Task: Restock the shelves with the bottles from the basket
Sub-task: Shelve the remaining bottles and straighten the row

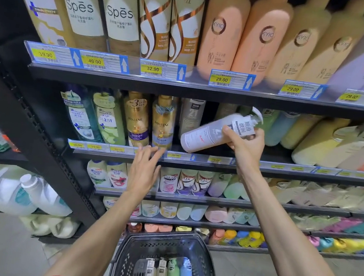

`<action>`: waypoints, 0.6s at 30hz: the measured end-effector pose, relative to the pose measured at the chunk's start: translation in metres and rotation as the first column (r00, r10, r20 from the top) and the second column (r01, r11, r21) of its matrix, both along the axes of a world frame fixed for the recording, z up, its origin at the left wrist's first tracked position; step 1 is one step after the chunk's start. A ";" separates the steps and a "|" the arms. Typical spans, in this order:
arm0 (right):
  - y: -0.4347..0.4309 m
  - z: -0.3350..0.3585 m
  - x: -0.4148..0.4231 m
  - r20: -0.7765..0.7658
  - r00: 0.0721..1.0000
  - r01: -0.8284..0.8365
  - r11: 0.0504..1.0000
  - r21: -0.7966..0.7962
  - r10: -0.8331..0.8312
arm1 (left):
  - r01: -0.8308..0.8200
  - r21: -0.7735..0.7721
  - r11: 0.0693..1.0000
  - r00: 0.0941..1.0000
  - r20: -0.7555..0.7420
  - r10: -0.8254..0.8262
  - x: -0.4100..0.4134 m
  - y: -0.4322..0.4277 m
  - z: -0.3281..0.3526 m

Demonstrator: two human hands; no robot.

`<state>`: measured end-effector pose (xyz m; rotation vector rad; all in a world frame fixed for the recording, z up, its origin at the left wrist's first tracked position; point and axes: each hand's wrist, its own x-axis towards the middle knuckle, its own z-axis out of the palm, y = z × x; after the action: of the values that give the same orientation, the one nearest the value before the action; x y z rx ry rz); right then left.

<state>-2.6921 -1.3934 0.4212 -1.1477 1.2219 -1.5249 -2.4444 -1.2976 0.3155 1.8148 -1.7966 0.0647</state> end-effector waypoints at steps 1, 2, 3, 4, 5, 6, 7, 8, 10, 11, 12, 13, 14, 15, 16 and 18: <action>-0.002 0.001 0.001 -0.019 1.000 -0.001 1.000 -0.013 0.001 | -0.002 -0.001 1.000 0.999 0.033 0.002 0.000 -0.001 -0.001; -0.004 0.002 0.002 -0.042 0.999 -0.008 1.000 -0.026 0.007 | -0.004 -0.003 1.000 0.998 0.061 0.004 0.000 -0.002 -0.001; -0.005 0.003 0.003 -0.073 0.997 -0.016 0.999 -0.038 0.014 | -0.009 -0.006 1.000 0.996 0.087 0.010 0.000 -0.003 -0.001; -0.006 0.004 0.004 -0.108 0.994 -0.026 0.998 -0.050 0.021 | -0.017 -0.010 1.000 0.994 0.110 0.018 0.000 -0.004 -0.002; -0.007 0.004 0.005 -0.141 0.990 -0.036 0.997 -0.064 0.027 | -0.025 -0.013 1.000 0.991 0.132 0.026 0.000 -0.005 -0.003; -0.007 0.004 0.006 -0.171 0.985 -0.045 0.996 -0.075 0.032 | -0.034 -0.012 0.999 0.987 0.155 0.036 -0.001 -0.006 -0.004; -0.008 0.004 0.007 -0.199 0.979 -0.056 0.995 -0.080 0.039 | -0.045 -0.004 0.999 0.983 0.181 0.045 -0.001 -0.007 -0.005; -0.008 0.003 0.008 -0.220 0.974 -0.067 0.994 -0.081 0.048 | -0.053 0.007 0.999 0.977 0.206 0.050 0.000 -0.009 -0.005; -0.010 0.001 0.009 -0.241 0.968 -0.092 0.993 -0.069 0.073 | -0.053 0.016 0.998 0.966 0.254 0.047 0.003 -0.010 -0.007; -0.011 0.001 0.009 -0.249 0.964 -0.105 0.993 -0.059 0.087 | -0.049 0.014 0.999 0.961 0.274 0.043 0.004 -0.011 -0.007; -0.013 0.001 0.009 -0.261 0.960 -0.116 0.992 -0.046 0.100 | -0.046 0.011 0.999 0.956 0.290 0.040 0.006 -0.011 -0.008; -0.015 0.002 0.010 -0.274 0.955 -0.126 0.991 -0.036 0.112 | -0.045 0.010 0.999 0.953 0.300 0.040 0.006 -0.011 -0.008; -0.016 0.002 0.011 -0.286 0.950 -0.136 0.990 -0.031 0.122 | -0.047 0.010 0.999 0.952 0.302 0.042 0.006 -0.012 -0.009; -0.018 0.002 0.013 -0.301 0.945 -0.142 0.989 -0.031 0.126 | -0.051 0.010 0.999 0.953 0.299 0.045 0.006 -0.012 -0.010; -0.019 0.003 0.015 -0.320 0.939 -0.144 0.989 -0.036 0.125 | -0.055 0.013 0.998 0.955 0.294 0.049 0.006 -0.012 -0.010; -0.022 0.006 0.021 -0.367 0.922 -0.143 0.989 -0.033 0.121 | -0.059 0.018 0.998 0.958 0.282 0.052 0.005 -0.012 -0.010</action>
<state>-2.6713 -1.4155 0.4268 -1.5722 1.3145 -1.2886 -2.4393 -1.3095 0.3052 1.9548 -1.9443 0.3382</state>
